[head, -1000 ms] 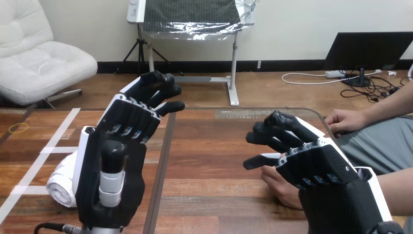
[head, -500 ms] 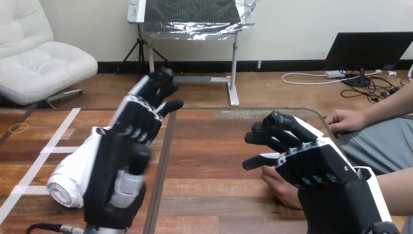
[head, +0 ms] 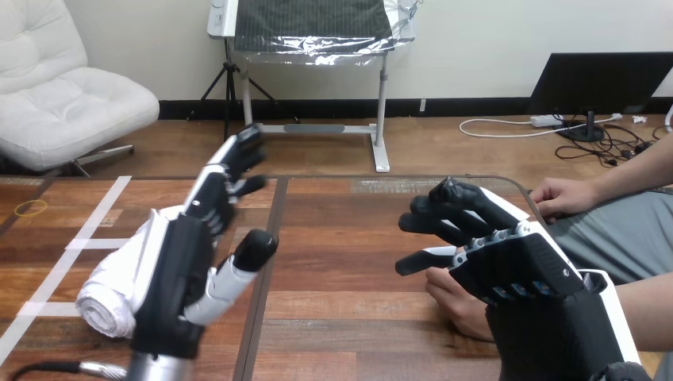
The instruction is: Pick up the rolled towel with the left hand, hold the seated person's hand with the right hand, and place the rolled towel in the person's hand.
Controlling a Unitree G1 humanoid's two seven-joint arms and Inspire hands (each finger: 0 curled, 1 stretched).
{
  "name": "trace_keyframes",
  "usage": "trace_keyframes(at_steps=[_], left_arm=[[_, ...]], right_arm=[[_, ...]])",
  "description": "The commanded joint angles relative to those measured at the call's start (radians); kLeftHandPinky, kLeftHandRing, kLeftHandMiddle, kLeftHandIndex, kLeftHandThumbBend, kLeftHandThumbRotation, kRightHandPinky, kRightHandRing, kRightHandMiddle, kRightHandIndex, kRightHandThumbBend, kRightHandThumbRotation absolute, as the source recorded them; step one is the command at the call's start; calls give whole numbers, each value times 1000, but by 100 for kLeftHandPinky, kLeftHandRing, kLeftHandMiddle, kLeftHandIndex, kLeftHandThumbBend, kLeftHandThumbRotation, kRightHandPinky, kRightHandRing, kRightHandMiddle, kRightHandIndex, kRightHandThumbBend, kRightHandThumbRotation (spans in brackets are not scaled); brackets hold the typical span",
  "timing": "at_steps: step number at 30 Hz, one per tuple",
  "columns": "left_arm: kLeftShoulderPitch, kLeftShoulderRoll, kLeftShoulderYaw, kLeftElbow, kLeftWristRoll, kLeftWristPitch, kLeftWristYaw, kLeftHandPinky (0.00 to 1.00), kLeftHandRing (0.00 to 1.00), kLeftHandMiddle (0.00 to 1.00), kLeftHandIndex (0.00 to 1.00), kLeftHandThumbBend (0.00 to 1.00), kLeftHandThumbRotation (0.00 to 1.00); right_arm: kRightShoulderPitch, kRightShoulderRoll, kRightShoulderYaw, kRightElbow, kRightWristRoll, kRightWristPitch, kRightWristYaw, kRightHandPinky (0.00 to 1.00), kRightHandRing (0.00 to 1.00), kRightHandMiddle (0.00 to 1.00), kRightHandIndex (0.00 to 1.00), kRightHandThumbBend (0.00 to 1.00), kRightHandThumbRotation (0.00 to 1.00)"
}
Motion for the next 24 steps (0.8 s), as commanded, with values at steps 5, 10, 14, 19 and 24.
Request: trace_keyframes(at_steps=[5,10,14,19,24], left_arm=[[-140,74,60,76,76,-21,77,87,95,95,92,99,75],[-173,100,76,83,129,-4,120,89,97,96,93,100,70],[-192,119,85,63,181,33,156,87,96,97,94,100,65],[-212,136,90,44,249,69,203,86,97,97,94,100,62],[-239,140,84,14,303,123,247,86,97,97,95,100,59]], right_arm=[[-44,11,-8,-2,-2,-25,-2,60,77,79,80,85,96],[-43,11,-7,-4,-2,-24,-2,60,77,79,80,85,96],[-39,11,-8,-6,-2,-24,-4,61,77,80,80,85,96],[-38,16,-10,-8,-6,-24,-10,61,77,79,80,85,96],[-39,19,-6,-8,-3,-21,-13,60,77,79,80,85,96]])
